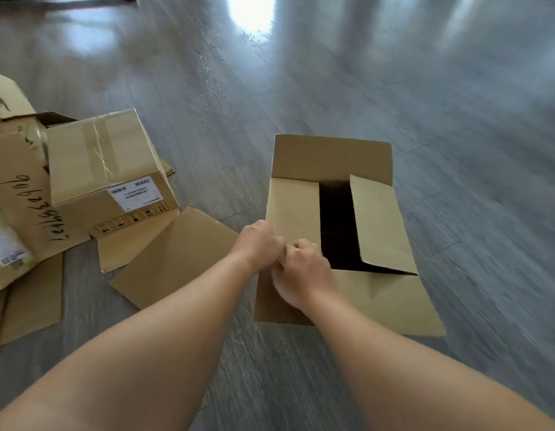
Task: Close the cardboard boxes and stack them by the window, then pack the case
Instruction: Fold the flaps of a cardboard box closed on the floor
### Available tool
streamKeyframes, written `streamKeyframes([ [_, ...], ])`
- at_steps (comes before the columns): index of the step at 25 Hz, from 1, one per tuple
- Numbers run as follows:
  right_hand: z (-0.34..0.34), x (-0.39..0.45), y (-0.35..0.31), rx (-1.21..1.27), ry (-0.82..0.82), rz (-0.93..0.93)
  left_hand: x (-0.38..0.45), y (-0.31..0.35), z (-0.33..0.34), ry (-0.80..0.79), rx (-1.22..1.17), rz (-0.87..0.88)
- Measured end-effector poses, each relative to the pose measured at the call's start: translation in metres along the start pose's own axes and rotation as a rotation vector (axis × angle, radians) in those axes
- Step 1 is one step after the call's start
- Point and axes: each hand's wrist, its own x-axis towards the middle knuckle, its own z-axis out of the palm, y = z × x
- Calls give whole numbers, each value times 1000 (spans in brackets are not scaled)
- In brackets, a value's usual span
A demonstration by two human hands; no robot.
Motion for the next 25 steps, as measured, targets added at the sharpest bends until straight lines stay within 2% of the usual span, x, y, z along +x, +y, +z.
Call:
streamKeyframes([
  [4,-15,0,60,-66,16,189,-17,13,37,32,289,276],
  [8,-25,-10,84,-143,37,232,-30,41,67,51,449,603],
  [11,-42,-17,93,-174,55,236,-35,55,71,18,527,678],
  [14,-61,-25,112,-166,60,300,-40,63,64,-25,784,723],
  [18,-72,-33,136,-175,26,424,-42,60,46,122,1014,711],
  [25,-53,-34,133,-120,-69,449,-30,41,-3,211,1267,353],
])
